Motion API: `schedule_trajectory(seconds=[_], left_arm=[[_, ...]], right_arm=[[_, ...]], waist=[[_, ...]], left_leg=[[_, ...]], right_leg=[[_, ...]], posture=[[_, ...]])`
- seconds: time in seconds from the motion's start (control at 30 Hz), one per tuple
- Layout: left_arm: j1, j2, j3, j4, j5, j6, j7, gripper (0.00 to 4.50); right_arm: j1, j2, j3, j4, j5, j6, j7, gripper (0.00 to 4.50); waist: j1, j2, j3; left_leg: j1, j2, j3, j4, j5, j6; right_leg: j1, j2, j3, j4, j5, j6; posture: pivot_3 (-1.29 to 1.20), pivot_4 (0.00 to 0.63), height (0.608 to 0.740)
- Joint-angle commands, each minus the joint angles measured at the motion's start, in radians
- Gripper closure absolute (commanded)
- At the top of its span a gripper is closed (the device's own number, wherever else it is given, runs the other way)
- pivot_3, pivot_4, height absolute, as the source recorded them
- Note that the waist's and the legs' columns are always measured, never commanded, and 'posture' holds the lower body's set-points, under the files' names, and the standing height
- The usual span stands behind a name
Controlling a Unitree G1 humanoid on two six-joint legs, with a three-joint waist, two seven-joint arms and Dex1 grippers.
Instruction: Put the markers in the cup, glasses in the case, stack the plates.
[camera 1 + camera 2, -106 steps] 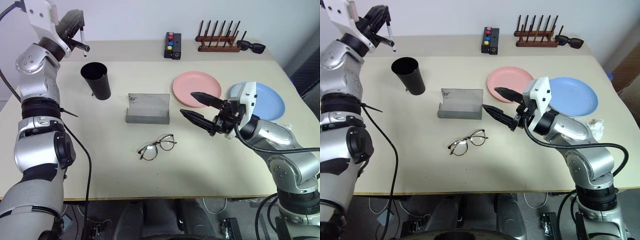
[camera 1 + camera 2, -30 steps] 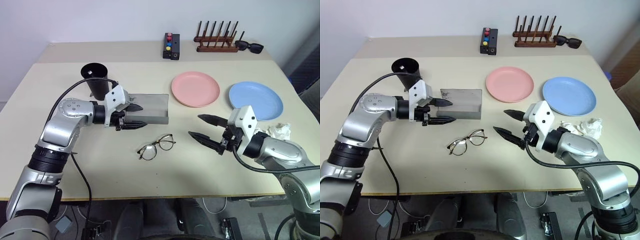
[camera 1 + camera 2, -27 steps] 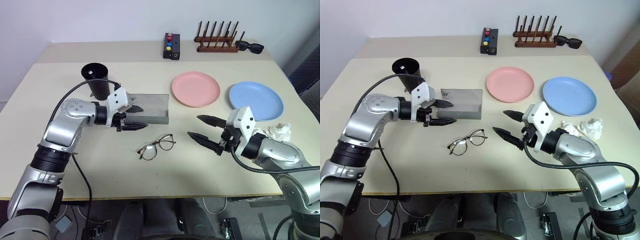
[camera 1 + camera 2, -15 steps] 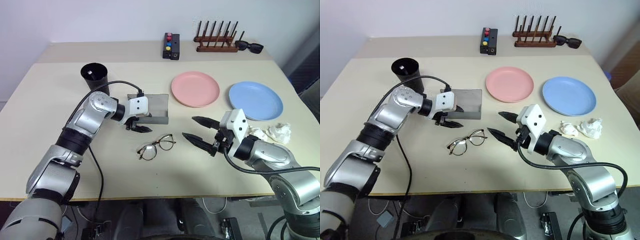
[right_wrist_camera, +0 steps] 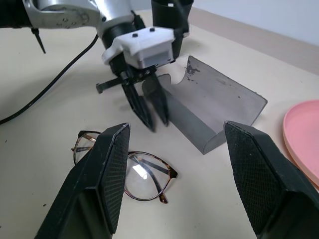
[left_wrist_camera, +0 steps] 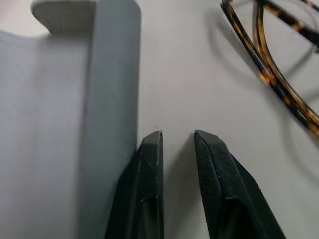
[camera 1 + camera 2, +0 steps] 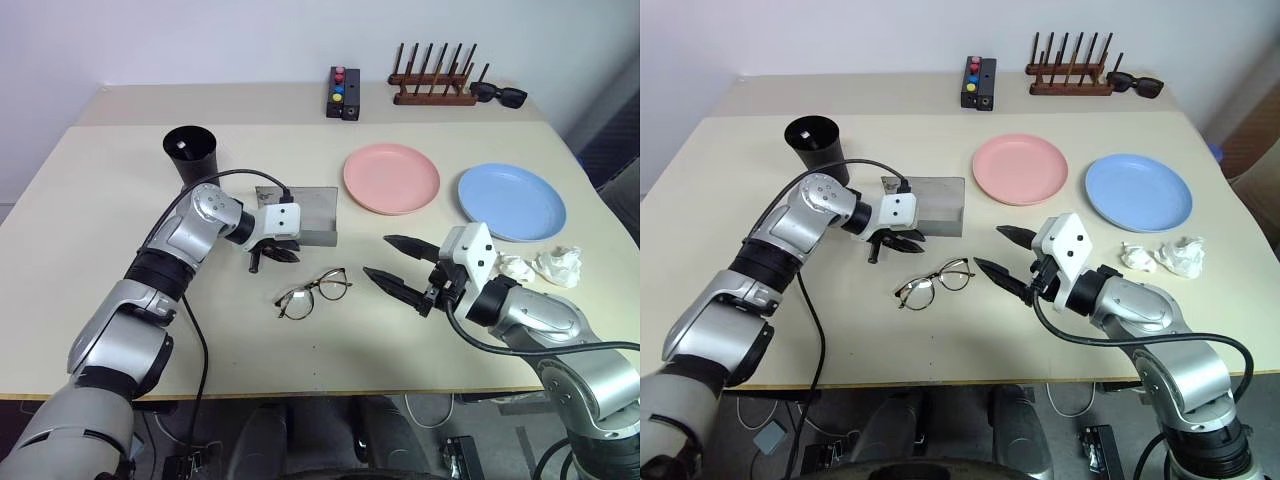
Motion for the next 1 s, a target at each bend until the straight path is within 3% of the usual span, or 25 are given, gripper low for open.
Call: schedule_trajectory(seconds=[0.03, 0.1, 0.57, 0.67, 0.77, 0.9, 1.0], left_arm=[[0.007, 0.021, 0.022, -0.014, -0.002, 0.008, -0.031, 3.9], [0.012, 0.021, 0.029, -0.021, -0.007, 0.022, -0.034, 4.44], [0.04, 0.021, 0.082, -0.07, -0.037, 0.073, -0.027, 4.44], [0.03, -0.003, 0.146, -0.078, -0.108, 0.122, -0.024, 4.44], [0.026, 0.008, 0.188, -0.109, -0.156, 0.176, -0.044, 3.57], [-0.013, 0.018, 0.21, -0.055, -0.123, 0.12, 0.036, 1.67], [-0.04, 0.022, 0.198, 0.008, -0.097, 0.053, 0.056, 1.67]], right_arm=[[-0.008, 0.003, -0.012, -0.033, 0.001, -0.02, 0.002, 1.46], [-0.012, 0.003, -0.009, -0.028, 0.0, -0.022, 0.004, 1.46], [-0.026, 0.007, 0.004, -0.011, -0.006, -0.027, 0.016, 1.46], [-0.024, 0.009, 0.008, -0.013, -0.009, -0.027, 0.017, 1.46], [-0.022, 0.012, 0.011, -0.015, -0.014, -0.029, 0.015, 1.46], [-0.016, 0.023, 0.015, -0.017, -0.023, -0.034, 0.011, 1.46], [-0.011, 0.031, 0.021, -0.017, -0.031, -0.04, 0.006, 1.46]], waist=[[0.0, 0.0, 0.0], [-0.001, 0.0, 0.0], [0.0, 0.0, 0.0], [0.0, 0.0, 0.0], [-0.001, 0.0, 0.0], [0.0, 0.0, 0.0], [0.001, 0.0, 0.0]], left_leg=[[0.0, 0.0, 0.0, 0.0, 0.0, 0.0], [0.0, 0.0, 0.0, 0.001, 0.0, 0.0], [-0.001, 0.0, 0.0, 0.007, 0.0, 0.0], [-0.001, 0.0, 0.0, 0.007, 0.0, 0.0], [-0.001, 0.0, -0.001, 0.007, 0.0, 0.0], [-0.001, 0.0, -0.001, 0.007, 0.0, 0.0], [-0.001, 0.0, -0.001, 0.008, 0.0, 0.0]], right_leg=[[0.0, 0.0, 0.0, 0.0, 0.0, 0.0], [0.0, 0.0, 0.0, 0.0, 0.0, 0.0], [0.0, 0.0, 0.0, 0.005, 0.0, 0.0], [0.0, 0.0, 0.0, 0.005, 0.0, 0.0], [0.0, 0.0, 0.0, 0.005, 0.0, 0.0], [0.0, 0.0, 0.0, 0.005, 0.0, 0.0], [0.0, 0.0, -0.001, 0.005, 0.0, 0.0]], posture=[[0.0, 0.15, 0.735], [0.0, 0.15, 0.735], [0.0, 0.15, 0.735], [0.0, 0.15, 0.735], [0.0, 0.15, 0.735], [0.0, 0.15, 0.735], [0.0, 0.15, 0.735]])
